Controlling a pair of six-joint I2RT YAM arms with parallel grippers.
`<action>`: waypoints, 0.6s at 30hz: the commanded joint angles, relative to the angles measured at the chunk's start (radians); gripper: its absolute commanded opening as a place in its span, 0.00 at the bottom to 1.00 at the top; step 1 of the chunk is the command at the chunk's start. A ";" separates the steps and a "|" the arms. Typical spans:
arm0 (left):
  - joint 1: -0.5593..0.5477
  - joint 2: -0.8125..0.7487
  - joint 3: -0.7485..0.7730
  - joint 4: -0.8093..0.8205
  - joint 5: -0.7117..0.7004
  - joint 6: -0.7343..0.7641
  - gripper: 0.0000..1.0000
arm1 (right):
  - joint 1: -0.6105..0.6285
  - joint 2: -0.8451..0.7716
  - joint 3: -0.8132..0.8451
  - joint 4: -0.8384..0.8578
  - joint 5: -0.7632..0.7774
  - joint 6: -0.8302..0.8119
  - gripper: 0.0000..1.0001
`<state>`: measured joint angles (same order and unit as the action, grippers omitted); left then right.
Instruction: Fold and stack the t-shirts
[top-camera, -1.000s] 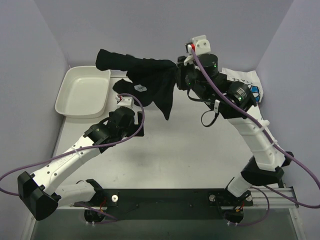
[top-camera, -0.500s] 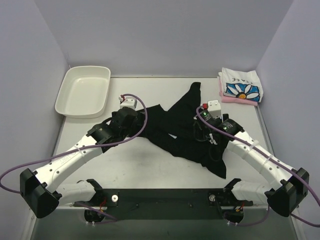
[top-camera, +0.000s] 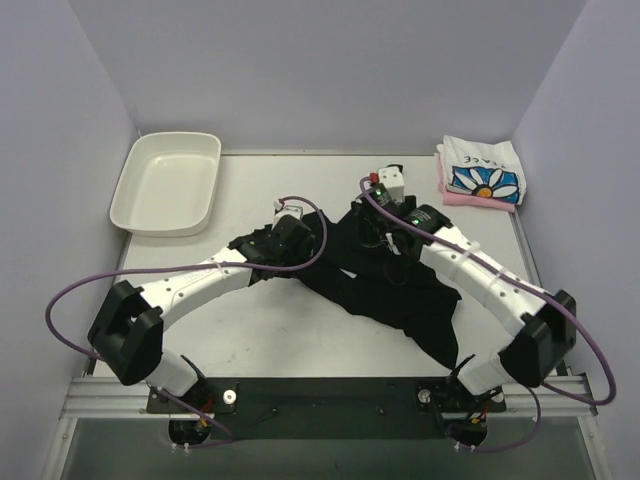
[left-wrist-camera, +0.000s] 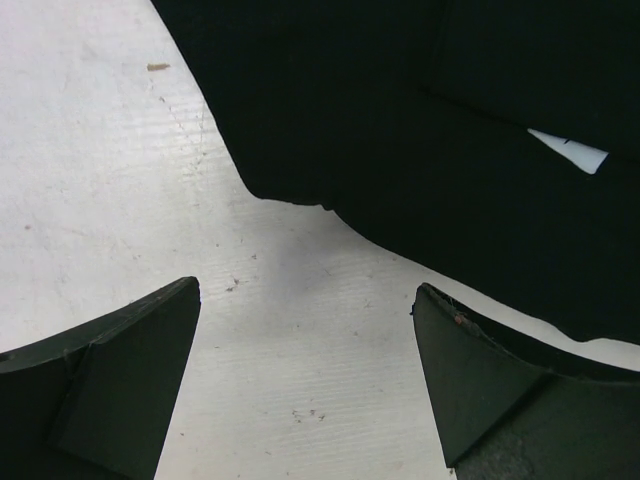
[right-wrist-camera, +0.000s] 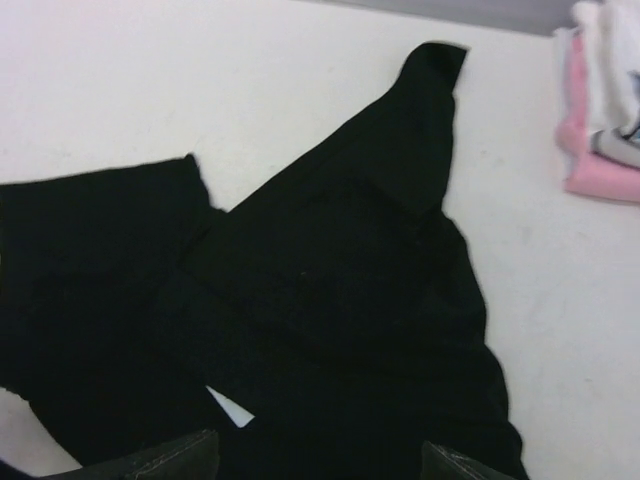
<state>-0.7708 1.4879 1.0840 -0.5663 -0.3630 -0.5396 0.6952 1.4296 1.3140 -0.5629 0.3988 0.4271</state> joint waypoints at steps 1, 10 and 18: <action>0.007 0.057 0.043 0.045 -0.031 -0.049 0.97 | -0.003 0.147 0.117 0.057 -0.129 -0.044 0.79; 0.169 0.147 0.039 0.072 -0.027 -0.135 0.97 | -0.034 0.377 0.257 0.101 -0.204 -0.073 0.77; 0.278 0.308 0.114 0.121 0.033 -0.154 0.87 | -0.049 0.525 0.306 0.129 -0.281 -0.048 0.76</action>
<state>-0.4995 1.7329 1.1248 -0.5041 -0.3611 -0.6704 0.6487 1.9102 1.5860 -0.4416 0.1715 0.3660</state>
